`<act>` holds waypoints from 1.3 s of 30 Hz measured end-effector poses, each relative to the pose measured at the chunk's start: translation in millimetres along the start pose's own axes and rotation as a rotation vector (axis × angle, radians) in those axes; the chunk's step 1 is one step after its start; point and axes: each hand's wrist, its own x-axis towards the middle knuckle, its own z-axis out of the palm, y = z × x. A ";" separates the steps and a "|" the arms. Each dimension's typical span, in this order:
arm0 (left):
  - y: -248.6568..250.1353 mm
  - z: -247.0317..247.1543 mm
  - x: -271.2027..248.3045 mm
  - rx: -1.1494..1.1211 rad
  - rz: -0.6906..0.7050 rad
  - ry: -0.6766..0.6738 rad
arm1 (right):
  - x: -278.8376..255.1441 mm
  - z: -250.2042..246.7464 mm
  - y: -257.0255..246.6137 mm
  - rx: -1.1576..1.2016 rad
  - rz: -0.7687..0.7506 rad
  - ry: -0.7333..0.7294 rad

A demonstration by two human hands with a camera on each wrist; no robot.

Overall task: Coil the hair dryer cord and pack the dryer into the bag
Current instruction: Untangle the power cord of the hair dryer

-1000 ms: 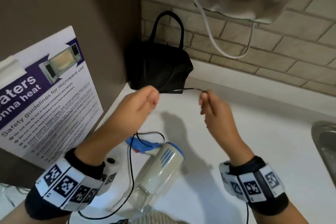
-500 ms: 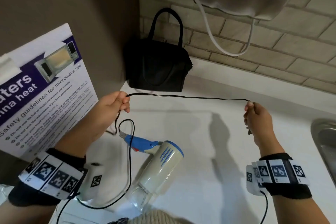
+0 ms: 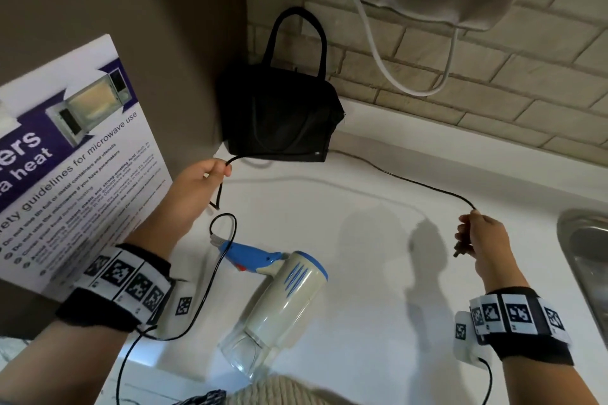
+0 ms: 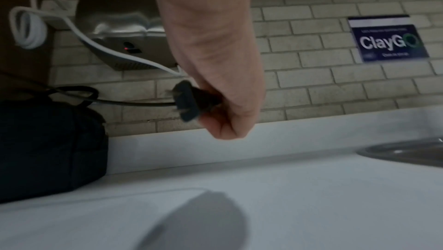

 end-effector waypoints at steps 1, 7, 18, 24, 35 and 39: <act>4.0 3.6 2.6 0.014 -0.009 0.002 | -3.4 2.5 1.3 -0.060 -0.021 -0.029; -1.4 27.2 32.3 0.109 -0.136 -0.109 | -22.2 29.5 12.5 -0.389 -0.073 -0.221; -20.5 71.2 51.3 0.468 -0.113 -0.395 | -30.4 45.9 42.5 -0.399 -0.013 -0.235; -26.1 85.3 62.1 0.306 -0.128 -0.398 | -40.0 46.9 49.2 -0.402 0.028 -0.268; -6.1 16.1 3.0 0.219 0.024 -0.297 | -67.9 44.6 42.5 -0.769 -0.227 -0.288; -11.5 -21.4 -43.8 0.209 0.001 -0.253 | -100.5 69.1 24.6 -0.832 -0.438 -0.346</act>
